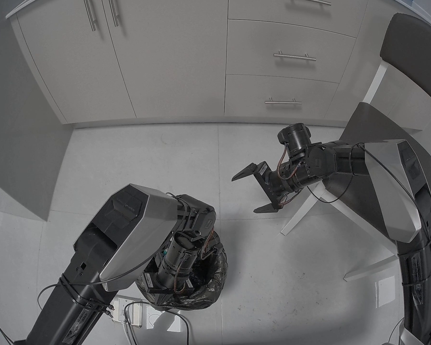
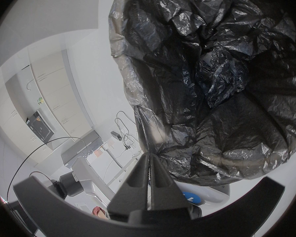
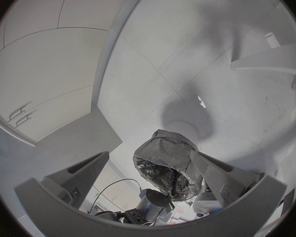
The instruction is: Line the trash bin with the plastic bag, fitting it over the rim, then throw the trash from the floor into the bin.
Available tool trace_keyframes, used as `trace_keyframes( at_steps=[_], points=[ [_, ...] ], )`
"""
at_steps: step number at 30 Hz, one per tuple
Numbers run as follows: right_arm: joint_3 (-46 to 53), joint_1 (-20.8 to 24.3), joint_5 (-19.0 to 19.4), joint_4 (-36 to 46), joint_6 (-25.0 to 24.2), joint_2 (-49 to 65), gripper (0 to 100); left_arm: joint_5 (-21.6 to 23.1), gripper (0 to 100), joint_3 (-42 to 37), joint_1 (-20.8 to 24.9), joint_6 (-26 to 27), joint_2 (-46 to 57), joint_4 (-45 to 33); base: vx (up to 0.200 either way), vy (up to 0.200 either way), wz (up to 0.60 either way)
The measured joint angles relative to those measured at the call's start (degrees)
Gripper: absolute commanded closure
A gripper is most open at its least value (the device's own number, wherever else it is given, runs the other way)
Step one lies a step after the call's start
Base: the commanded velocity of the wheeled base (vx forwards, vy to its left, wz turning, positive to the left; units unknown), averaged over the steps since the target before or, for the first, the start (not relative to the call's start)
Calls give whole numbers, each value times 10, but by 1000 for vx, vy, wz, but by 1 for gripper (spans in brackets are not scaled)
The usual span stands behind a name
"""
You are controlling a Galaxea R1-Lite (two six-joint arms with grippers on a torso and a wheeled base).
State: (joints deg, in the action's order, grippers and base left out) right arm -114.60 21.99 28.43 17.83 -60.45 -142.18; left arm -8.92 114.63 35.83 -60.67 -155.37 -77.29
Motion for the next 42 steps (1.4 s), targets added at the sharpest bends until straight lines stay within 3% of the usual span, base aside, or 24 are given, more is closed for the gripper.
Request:
trace_keyframes(
  at_steps=[9, 25, 35, 42],
  points=[
    [0, 0, 0, -1, -5, -5, 0, 2, 100, 0, 5, -33, -4, -1, 0, 0, 0],
    [0, -5, 0, -2, -7, -5, 0, 3, 100, 0, 1, -27, 35, 33, 0, 0, 0],
    [0, -1, 0, -6, -8, -6, 0, 6, 100, 0, -12, -2, -2, 117, 0, 0, 0],
    [0, -1, 1, -6, -8, -6, 0, 7, 100, 0, -4, -8, -14, 101, 0, 0, 0]
  ],
)
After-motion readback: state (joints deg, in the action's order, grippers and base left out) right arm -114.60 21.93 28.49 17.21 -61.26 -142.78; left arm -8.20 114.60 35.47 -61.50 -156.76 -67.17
